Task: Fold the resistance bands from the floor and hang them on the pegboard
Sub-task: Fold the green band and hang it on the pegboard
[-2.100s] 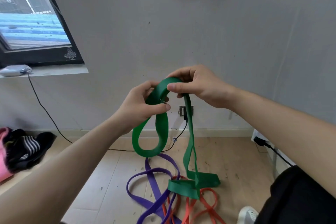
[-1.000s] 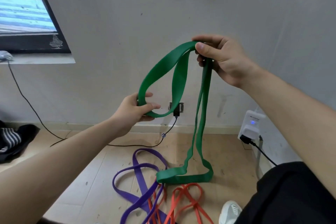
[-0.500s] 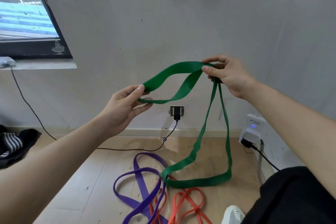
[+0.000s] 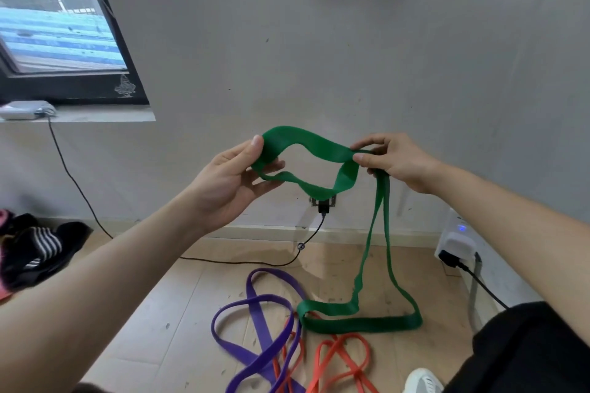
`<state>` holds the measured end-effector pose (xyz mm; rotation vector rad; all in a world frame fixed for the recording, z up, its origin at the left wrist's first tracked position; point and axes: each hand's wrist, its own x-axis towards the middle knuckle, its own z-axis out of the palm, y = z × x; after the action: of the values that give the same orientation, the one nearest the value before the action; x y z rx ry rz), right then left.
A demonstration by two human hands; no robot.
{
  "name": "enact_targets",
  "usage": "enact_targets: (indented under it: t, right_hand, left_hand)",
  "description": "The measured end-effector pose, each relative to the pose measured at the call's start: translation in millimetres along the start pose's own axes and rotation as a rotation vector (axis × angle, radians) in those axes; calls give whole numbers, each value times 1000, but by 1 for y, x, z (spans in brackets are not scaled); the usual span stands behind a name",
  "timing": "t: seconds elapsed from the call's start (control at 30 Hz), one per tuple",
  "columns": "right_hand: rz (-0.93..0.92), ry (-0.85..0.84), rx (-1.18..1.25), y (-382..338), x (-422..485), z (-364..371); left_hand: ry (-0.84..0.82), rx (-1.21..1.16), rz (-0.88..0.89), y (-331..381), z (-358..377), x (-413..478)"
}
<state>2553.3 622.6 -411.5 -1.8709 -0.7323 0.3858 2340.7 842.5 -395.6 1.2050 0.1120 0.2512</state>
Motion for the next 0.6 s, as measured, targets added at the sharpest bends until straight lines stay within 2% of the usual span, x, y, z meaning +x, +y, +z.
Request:
enact_targets:
  t: [0.37, 0.6]
  right_hand:
    - [-29, 43, 0, 5, 1, -5]
    - [-40, 26, 95, -2, 0, -6]
  left_hand:
    - [87, 230, 2, -1, -18, -6]
    - [263, 500, 45, -5, -37, -4]
